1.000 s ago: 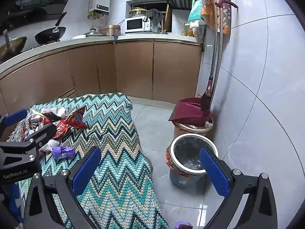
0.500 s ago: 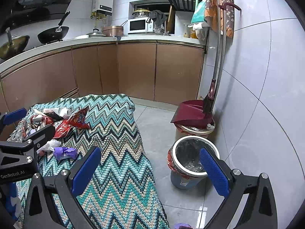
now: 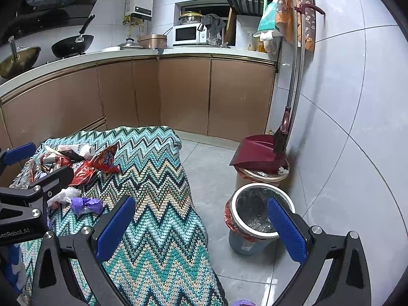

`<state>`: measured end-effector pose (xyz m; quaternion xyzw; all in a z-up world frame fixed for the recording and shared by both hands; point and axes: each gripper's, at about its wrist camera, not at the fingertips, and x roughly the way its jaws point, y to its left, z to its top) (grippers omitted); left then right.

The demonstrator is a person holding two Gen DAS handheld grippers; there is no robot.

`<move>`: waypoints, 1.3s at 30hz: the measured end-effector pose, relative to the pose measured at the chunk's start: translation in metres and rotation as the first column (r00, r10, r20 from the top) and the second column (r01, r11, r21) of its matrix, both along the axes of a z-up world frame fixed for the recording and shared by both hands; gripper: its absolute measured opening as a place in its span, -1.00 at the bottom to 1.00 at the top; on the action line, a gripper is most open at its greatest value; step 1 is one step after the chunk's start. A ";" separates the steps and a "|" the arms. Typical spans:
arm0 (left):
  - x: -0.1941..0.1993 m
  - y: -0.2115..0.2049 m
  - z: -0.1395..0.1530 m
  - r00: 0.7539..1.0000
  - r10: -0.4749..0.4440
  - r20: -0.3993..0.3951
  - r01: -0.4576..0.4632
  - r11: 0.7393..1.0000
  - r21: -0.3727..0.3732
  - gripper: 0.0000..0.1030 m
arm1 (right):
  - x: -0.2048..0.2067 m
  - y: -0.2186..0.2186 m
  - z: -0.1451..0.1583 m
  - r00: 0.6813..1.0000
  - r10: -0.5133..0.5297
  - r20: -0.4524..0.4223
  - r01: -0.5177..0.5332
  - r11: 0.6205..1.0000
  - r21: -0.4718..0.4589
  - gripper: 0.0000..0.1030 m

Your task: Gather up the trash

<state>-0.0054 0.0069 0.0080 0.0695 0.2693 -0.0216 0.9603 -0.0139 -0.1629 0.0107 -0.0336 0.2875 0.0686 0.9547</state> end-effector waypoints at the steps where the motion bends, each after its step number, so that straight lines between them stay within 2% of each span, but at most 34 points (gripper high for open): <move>1: 0.000 0.000 0.000 1.000 -0.001 0.000 0.001 1.000 -0.002 1.00 | 0.000 0.000 0.000 1.000 -0.001 0.001 0.001 1.000 0.001 1.00; 26: -0.019 0.006 0.013 0.998 0.014 0.056 -0.013 0.999 -0.033 1.00 | -0.017 0.000 0.015 0.999 -0.017 0.044 0.017 1.000 -0.011 1.00; 39: -0.031 0.009 0.016 0.996 0.014 0.085 -0.011 0.999 -0.031 1.00 | -0.026 0.000 0.022 0.997 -0.007 0.079 0.004 1.000 0.029 1.00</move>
